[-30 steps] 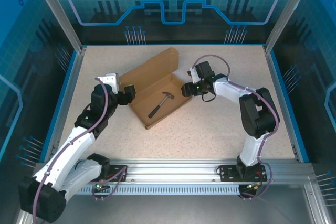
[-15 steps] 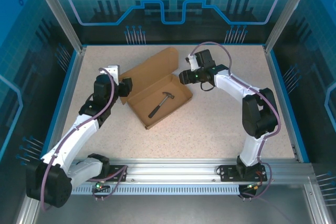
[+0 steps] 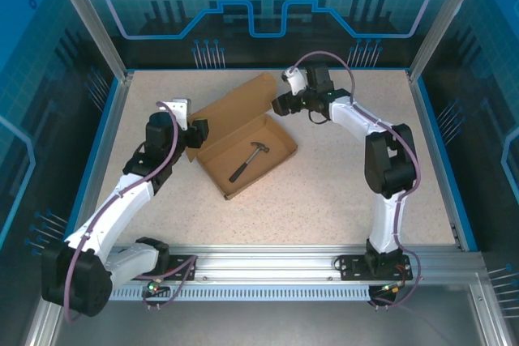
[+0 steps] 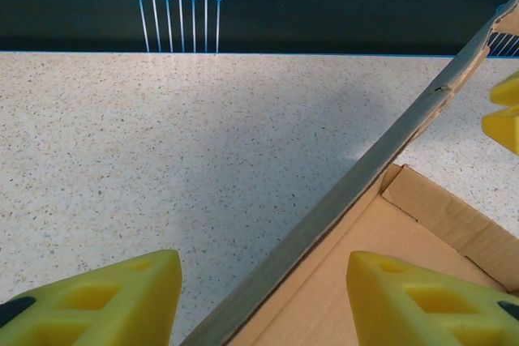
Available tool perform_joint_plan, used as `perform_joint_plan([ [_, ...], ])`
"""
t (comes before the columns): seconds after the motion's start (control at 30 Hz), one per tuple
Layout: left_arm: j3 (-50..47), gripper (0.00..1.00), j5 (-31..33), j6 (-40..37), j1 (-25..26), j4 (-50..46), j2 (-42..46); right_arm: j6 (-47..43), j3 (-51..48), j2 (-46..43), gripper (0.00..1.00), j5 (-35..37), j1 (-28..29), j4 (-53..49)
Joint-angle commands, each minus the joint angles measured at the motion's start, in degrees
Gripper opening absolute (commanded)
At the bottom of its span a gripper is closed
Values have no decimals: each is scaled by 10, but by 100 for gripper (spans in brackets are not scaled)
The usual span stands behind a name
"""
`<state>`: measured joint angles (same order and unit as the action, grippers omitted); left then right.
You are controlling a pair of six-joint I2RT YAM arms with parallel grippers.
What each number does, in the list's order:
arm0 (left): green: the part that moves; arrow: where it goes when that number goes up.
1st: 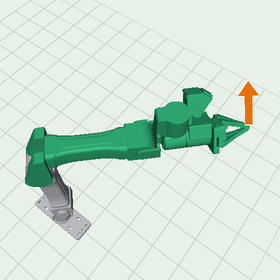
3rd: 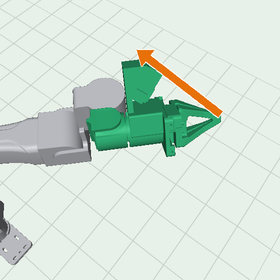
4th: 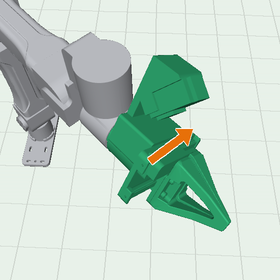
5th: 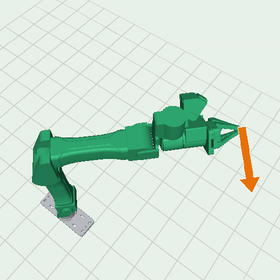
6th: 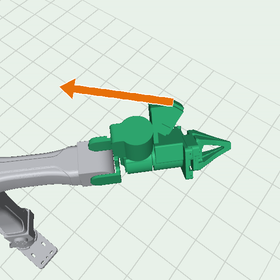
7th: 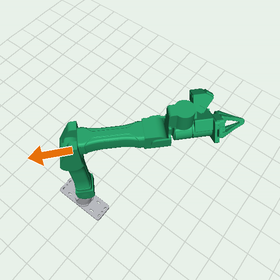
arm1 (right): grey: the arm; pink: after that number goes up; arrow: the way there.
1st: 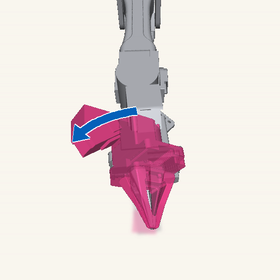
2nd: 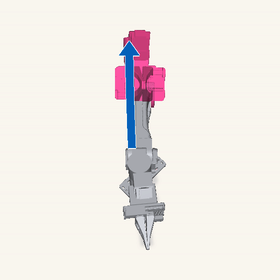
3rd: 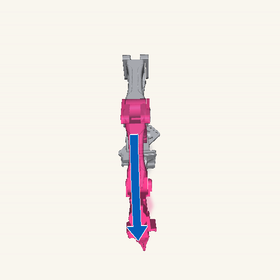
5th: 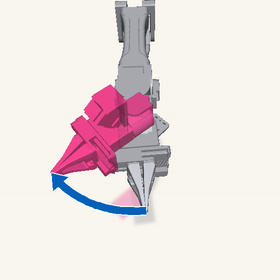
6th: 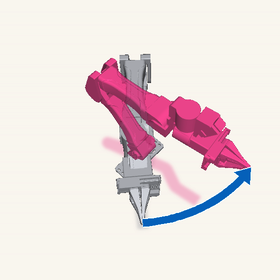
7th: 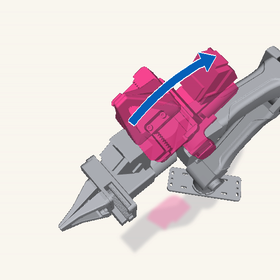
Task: Fold the paper box
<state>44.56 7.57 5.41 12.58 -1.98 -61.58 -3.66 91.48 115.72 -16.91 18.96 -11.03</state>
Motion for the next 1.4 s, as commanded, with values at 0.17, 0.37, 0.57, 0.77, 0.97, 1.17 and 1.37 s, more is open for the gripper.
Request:
perform_joint_plan([
  [0.17, 23, 57, -21, -11, -2, 11, 3, -74, 67, 56, 78, -81, -7, 31],
  [0.37, 26, 58, -18, -15, -2, 4, 6, -112, 118, 91, 78, -121, -6, 2],
  [0.57, 24, 58, -18, -15, -2, 5, 5, -134, 133, 96, 70, -147, -7, -17],
  [0.77, 25, 58, -19, -15, -2, 5, 3, -136, 114, 80, 55, -154, -9, -14],
  [0.97, 26, 59, -21, -13, -2, 2, 0, -126, 88, 62, 36, -153, -9, 5],
  [1.17, 32, 60, -24, -12, -3, -1, -4, -111, 55, 40, 22, -136, -8, 27],
  [1.37, 41, 64, -27, -12, -2, -5, -4, -99, 1, 1, 12, -104, -9, 53],
])
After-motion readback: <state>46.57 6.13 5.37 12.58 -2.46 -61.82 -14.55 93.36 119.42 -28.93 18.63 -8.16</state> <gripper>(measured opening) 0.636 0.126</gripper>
